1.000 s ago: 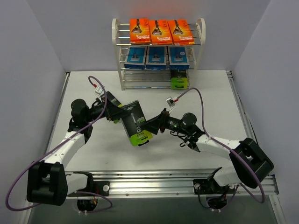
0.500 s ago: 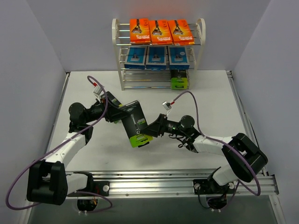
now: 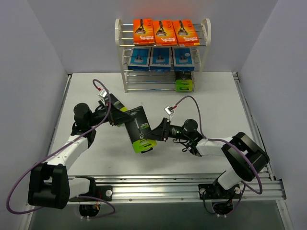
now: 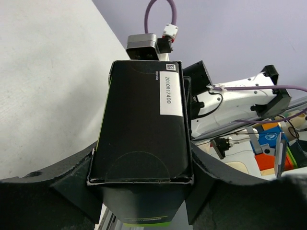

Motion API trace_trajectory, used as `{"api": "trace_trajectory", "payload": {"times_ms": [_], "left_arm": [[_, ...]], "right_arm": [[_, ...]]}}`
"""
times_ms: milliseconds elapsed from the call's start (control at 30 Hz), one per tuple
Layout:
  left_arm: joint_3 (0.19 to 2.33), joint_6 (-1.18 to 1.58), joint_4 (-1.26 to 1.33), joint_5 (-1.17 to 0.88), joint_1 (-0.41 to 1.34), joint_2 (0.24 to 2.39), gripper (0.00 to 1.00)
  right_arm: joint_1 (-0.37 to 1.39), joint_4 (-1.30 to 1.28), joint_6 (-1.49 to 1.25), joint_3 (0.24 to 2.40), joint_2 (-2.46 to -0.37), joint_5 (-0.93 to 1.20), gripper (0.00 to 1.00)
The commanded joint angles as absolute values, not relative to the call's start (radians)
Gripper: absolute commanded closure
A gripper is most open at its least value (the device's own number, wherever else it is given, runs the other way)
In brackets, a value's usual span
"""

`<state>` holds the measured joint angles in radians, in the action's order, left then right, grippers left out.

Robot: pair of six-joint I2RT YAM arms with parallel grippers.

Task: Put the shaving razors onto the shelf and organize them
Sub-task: Pass the shaving razor from the left arm to the right

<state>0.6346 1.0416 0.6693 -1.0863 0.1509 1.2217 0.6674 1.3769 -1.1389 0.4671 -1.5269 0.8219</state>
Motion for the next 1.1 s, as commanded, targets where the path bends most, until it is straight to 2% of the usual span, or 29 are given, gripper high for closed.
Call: {"api": "trace_trajectory", "payload": {"times_ms": [0,33,167,367,467,533,567,867,1067], "left_arm": [[0.701,0.947,0.622,-1.036,0.149,1.181,0.32],[0.706,0.907,0.591,-1.023,0.147,1.169,0.3],[0.715,0.822,0.416,-0.937,0.132,1.135,0.19],[0.748,0.709,0.229,-0.818,0.121,1.089,0.06],[0.755,0.673,0.16,-0.758,0.115,1.063,0.03],[0.761,0.649,0.106,-0.712,0.114,1.048,0.02],[0.765,0.644,0.092,-0.695,0.114,1.042,0.06],[0.824,0.643,-0.153,-0.535,0.115,0.977,0.06],[0.712,0.782,-0.097,-0.604,0.121,0.891,0.06]], "right_arm": [[0.669,1.829,-1.157,0.463,-1.525,0.824,0.8],[0.669,1.797,-1.151,0.465,-1.52,0.822,0.85],[0.664,1.749,-1.129,0.466,-1.496,0.808,0.96],[0.655,1.763,-1.137,0.431,-1.483,0.787,1.0],[0.644,1.782,-1.146,0.408,-1.48,0.775,1.0],[0.635,1.787,-1.152,0.397,-1.471,0.766,1.0],[0.627,1.783,-1.151,0.394,-1.46,0.761,1.0],[0.575,1.614,-1.083,0.403,-1.379,0.703,1.0],[0.565,1.577,-1.078,0.377,-1.355,0.598,1.0]]}}
